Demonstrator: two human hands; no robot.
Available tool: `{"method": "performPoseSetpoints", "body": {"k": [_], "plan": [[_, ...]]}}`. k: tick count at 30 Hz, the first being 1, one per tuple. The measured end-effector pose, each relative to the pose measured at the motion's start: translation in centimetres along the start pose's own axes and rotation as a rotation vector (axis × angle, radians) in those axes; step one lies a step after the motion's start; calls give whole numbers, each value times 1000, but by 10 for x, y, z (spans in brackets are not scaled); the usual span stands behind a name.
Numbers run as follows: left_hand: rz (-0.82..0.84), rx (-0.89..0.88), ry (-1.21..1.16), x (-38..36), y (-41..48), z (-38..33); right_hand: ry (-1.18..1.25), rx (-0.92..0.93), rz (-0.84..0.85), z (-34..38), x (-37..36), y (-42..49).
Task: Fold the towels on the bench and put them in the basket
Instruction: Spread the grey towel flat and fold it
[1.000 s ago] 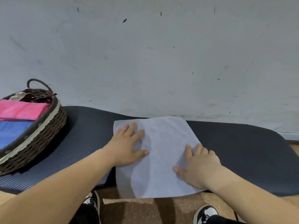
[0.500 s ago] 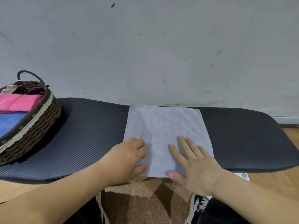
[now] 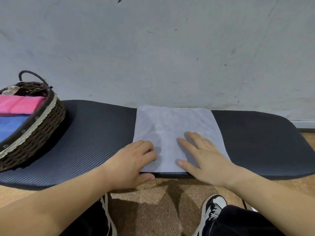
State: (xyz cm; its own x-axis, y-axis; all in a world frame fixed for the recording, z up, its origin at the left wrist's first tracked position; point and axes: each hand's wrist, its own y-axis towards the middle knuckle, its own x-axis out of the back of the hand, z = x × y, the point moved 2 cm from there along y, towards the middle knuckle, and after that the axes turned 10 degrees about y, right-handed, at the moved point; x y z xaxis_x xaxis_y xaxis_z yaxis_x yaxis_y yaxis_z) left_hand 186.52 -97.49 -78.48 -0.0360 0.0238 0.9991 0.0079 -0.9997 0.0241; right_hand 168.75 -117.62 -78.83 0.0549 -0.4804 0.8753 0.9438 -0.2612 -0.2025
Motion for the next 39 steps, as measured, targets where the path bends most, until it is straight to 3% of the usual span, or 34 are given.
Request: {"method": "performPoseSetpoints", "body": {"k": [2, 7, 10, 13, 17, 22, 26, 29, 35, 39], "plan": [[-13, -14, -12, 1, -1, 0, -11, 100, -93, 4, 0, -6], [1, -4, 21, 0, 3, 0, -37, 183, -134, -4, 0, -9], [17, 125, -37, 12, 3, 3, -38, 164, -139, -8, 6, -10], [-69, 199, 8, 21, 4, 11, -94, 180, -193, -12, 9, -13], [-41, 134, 36, 16, -1, 16, -116, 76, -188, -29, 21, -18], [31, 124, -36, 10, -11, 19, 26, -50, -77, -42, 43, -34], [-31, 305, -314, 29, -18, 25, 82, -177, 21, -47, 59, -45], [19, 427, -495, 43, -23, 23, 179, -228, 98, -41, 71, -52], [102, 507, -803, 68, -20, 24, 594, -315, 306, -38, 92, -64], [53, 594, -932, 68, -14, 31, 742, -360, 193, -48, 104, -52]]}}
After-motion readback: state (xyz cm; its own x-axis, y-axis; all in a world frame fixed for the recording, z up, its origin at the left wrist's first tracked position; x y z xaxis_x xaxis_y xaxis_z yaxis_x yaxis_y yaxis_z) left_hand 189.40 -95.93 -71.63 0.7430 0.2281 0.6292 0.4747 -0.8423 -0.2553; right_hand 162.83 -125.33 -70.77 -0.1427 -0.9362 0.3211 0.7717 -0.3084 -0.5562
